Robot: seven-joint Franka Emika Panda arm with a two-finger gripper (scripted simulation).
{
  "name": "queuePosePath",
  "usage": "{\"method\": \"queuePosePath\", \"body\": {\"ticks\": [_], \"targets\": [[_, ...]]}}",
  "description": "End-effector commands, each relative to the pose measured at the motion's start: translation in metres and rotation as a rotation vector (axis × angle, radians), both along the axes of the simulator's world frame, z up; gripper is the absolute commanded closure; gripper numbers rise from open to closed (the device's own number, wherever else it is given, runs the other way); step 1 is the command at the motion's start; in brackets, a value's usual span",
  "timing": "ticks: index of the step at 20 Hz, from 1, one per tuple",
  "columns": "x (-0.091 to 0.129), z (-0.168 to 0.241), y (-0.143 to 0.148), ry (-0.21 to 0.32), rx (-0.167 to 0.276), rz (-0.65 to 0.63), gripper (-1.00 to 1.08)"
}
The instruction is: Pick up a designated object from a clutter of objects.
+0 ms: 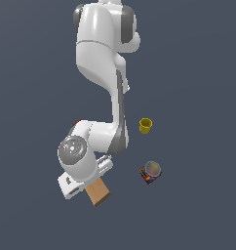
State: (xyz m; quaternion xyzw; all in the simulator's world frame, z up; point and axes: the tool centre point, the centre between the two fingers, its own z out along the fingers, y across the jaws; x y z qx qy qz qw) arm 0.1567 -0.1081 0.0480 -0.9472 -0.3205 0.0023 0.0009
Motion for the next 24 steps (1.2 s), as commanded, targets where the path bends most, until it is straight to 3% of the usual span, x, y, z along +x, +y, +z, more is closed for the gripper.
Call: {"method": "queuePosePath", "body": {"ticks": [1, 10, 24], "targets": [[0.001, 0.007, 0.003, -0.004, 0.0, 0.001, 1.08], [-0.002, 0.057, 0.03, -0.004, 0.0, 0.001, 1.08], [-0.009, 0.201, 0.109, -0.004, -0.001, 0.001, 1.08]]}}
